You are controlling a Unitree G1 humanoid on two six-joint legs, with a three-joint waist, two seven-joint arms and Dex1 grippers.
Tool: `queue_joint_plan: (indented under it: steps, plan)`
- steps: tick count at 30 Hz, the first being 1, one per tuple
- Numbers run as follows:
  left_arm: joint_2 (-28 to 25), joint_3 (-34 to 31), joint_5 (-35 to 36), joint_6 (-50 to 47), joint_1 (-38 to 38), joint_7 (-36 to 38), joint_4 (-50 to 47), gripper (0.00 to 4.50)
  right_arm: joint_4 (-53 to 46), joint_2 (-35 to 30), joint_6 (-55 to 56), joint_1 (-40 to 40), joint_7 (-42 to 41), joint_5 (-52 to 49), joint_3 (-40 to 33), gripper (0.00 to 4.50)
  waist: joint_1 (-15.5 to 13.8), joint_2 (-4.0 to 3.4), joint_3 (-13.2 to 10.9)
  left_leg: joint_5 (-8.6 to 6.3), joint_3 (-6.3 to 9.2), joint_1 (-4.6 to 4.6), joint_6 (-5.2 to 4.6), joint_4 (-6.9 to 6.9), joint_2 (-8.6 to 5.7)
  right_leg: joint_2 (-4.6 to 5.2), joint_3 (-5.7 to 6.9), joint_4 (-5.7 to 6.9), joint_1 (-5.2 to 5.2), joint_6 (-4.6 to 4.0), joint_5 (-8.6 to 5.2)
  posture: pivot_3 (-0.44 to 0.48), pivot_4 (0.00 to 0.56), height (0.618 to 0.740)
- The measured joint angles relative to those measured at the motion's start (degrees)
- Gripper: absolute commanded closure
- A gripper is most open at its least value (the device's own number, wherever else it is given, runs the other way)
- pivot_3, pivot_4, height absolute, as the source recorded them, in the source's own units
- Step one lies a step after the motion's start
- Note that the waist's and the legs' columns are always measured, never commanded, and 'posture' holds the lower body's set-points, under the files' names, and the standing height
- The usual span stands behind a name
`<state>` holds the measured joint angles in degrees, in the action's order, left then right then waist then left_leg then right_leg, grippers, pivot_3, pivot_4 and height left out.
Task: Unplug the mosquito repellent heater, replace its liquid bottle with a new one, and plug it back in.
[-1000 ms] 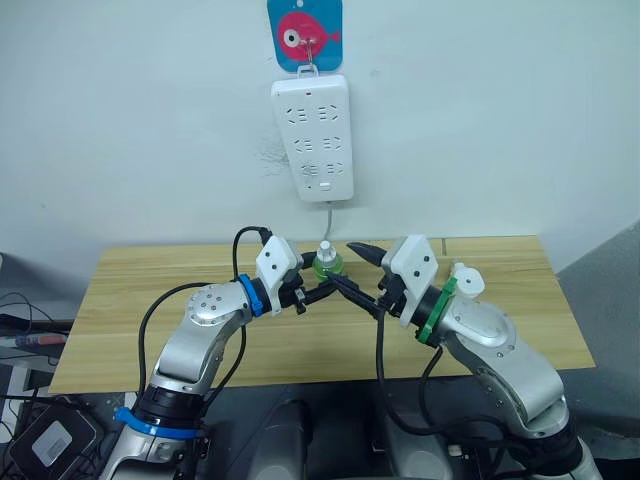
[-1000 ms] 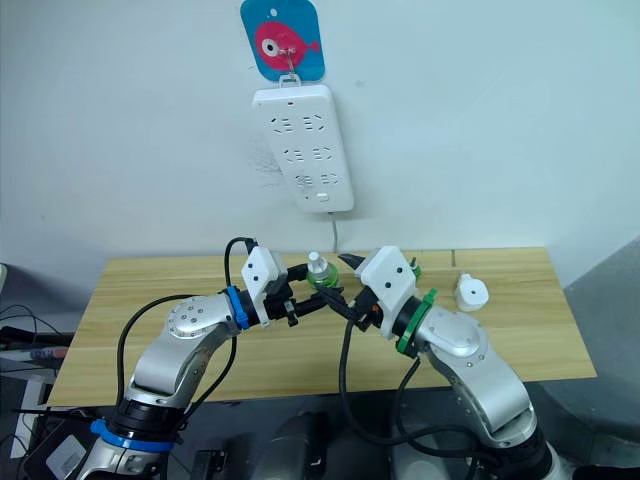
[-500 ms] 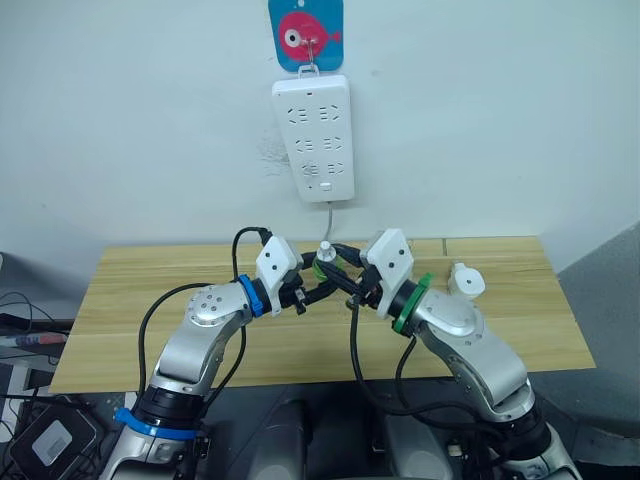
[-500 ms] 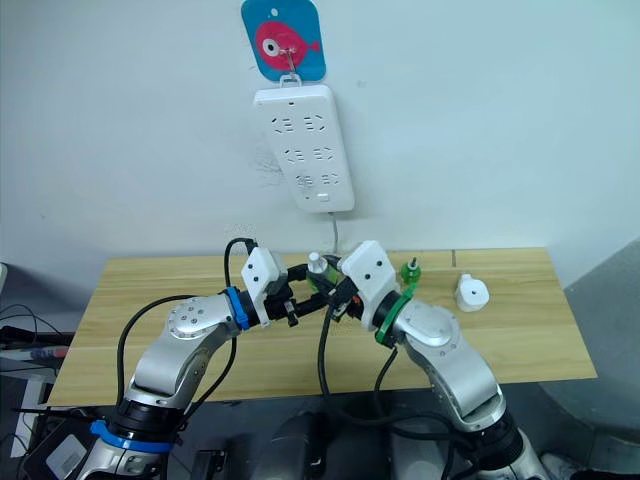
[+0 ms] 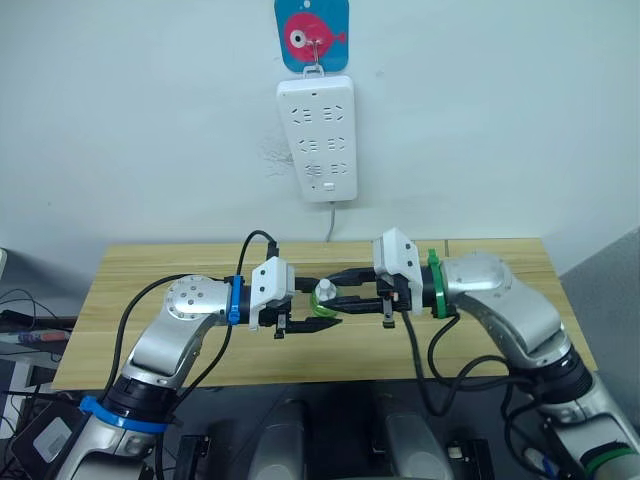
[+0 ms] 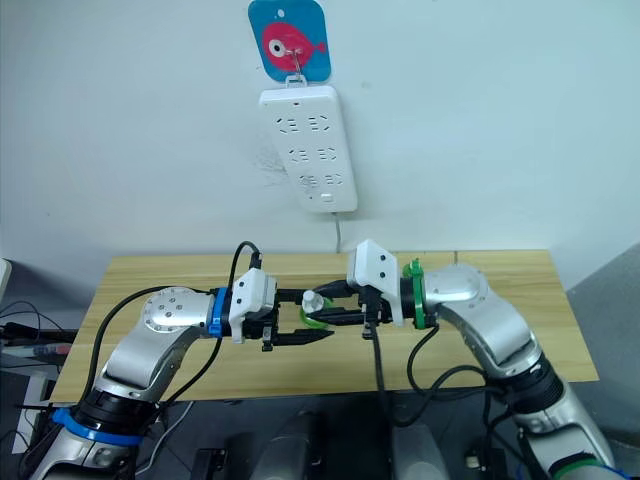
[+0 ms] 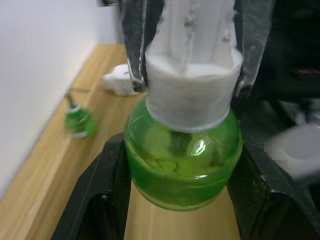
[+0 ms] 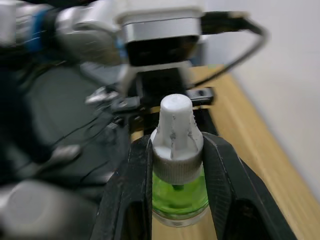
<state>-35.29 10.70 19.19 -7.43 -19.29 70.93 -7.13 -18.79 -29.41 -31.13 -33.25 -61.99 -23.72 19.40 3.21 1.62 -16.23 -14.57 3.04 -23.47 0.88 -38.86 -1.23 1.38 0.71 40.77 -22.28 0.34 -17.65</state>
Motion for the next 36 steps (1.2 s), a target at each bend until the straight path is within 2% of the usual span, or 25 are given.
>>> queue_joint_plan:
  steps: [2,8,12,16,20,24,30,36]
  plan:
    - [0.5,0.3,-0.1,0.6,-0.6,0.9,1.0,2.22,0.9,-0.2,-0.7,-1.1,-1.6,-0.1,0.1,3.48,0.0,0.00,0.0,0.00,0.00,-0.03,0.00,0.00,0.00,0.00,0.00,0.00,-0.02,0.00,0.00,-0.077,0.212,0.740]
    - [1.8,0.3,-1.0,1.6,-0.4,-0.8,1.1,2.22,-0.2,-0.1,-2.9,-0.4,0.3,-2.2,-2.4,1.41,0.0,0.00,0.0,0.00,0.01,-0.08,0.00,-0.01,0.00,0.01,-0.01,-0.06,-0.03,0.00,0.00,-0.096,0.222,0.740]
    - [1.9,0.2,-1.4,1.6,1.7,-2.3,1.1,2.22,-2.8,-5.8,-4.2,3.5,2.8,-2.2,-8.1,0.00,-0.2,0.00,0.0,0.00,0.02,-0.14,0.00,-0.01,0.00,0.03,0.00,-0.19,-0.02,0.00,0.00,-0.108,0.226,0.740]
    - [3.2,-0.1,-1.5,1.2,1.2,-5.0,1.4,2.22,-9.2,-5.8,-4.5,8.9,6.6,-2.2,-10.1,0.00,-0.1,0.00,0.0,0.00,0.06,-0.15,-0.01,0.02,0.01,0.02,0.03,-0.17,-0.03,0.00,0.00,-0.115,0.227,0.740]
    - [4.3,-0.2,-1.6,0.3,0.4,-7.5,2.9,2.22,-14.4,0.7,-4.3,12.6,15.8,-0.1,-8.4,0.00,0.6,0.01,0.0,0.00,0.02,-0.13,0.00,0.01,0.01,0.01,-0.01,-0.07,-0.05,0.01,0.00,-0.123,0.225,0.740]
    - [4.7,-0.2,-1.5,0.1,0.5,-8.0,3.0,2.22,-14.4,6.0,-3.4,12.4,23.2,4.7,-4.3,0.00,0.6,0.01,0.0,0.02,0.03,-0.10,0.03,-0.01,0.00,0.01,-0.01,0.01,-0.06,0.01,0.00,-0.121,0.223,0.740]
    - [5.1,-0.2,-1.5,-0.1,0.6,-8.7,2.8,2.22,-10.8,7.2,-1.7,11.3,25.0,9.0,-1.2,0.00,0.5,0.01,0.0,0.02,0.03,-0.10,0.02,-0.01,-0.01,0.01,-0.02,0.00,-0.06,0.01,0.00,-0.112,0.222,0.740]
    - [5.2,-0.2,-1.5,-0.2,0.9,-9.0,2.0,2.22,-9.5,6.6,-1.4,11.1,24.6,8.6,-2.8,0.00,0.4,0.01,0.0,0.02,0.02,-0.10,0.02,0.00,-0.01,0.01,-0.02,-0.01,-0.05,0.01,0.00,-0.111,0.222,0.740]
